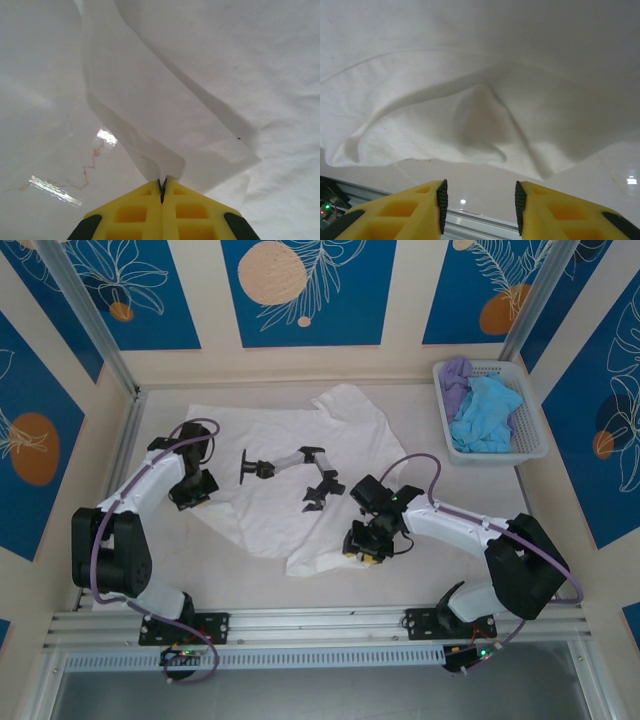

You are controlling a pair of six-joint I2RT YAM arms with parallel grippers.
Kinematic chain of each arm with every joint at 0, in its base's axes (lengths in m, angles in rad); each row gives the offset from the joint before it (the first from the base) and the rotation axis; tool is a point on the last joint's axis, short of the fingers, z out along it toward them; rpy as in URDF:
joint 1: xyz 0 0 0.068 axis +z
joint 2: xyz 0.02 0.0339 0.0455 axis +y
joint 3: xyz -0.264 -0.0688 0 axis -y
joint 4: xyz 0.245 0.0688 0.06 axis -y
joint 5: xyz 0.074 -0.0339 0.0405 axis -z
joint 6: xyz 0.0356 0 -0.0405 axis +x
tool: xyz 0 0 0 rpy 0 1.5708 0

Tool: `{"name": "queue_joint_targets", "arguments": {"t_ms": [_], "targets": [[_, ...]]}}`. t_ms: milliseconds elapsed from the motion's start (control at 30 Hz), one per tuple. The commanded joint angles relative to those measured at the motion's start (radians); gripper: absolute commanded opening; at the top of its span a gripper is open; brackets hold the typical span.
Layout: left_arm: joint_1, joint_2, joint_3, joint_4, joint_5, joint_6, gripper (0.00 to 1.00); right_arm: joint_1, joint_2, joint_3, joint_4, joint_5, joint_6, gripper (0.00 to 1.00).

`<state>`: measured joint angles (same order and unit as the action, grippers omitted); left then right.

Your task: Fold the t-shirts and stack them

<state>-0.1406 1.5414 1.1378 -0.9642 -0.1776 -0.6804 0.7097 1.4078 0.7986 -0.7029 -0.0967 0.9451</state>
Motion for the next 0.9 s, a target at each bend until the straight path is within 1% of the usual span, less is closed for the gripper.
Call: {"name": "queue_joint_targets", "arguments": {"t_ms": [0,200,533,700,867], "targets": [[-0.007,0.005,0.017,-0.013,-0.004,0.007,0.0,-0.024,-0.023,-0.023,0.028,-0.014,-0.048,0.46],[-0.008,0.009,0.019,-0.013,-0.001,0.003,0.0,-0.029,0.026,-0.029,0.062,-0.02,-0.071,0.46],[-0.007,0.01,0.023,-0.016,0.003,0.001,0.0,-0.028,0.09,-0.006,0.092,-0.03,-0.085,0.41],[-0.007,0.008,0.022,-0.018,0.0,0.001,0.0,-0.029,0.086,-0.001,0.095,-0.046,-0.08,0.27],[-0.007,0.011,0.023,-0.017,-0.002,0.001,0.0,-0.029,0.07,-0.001,0.094,-0.056,-0.069,0.18]]}}
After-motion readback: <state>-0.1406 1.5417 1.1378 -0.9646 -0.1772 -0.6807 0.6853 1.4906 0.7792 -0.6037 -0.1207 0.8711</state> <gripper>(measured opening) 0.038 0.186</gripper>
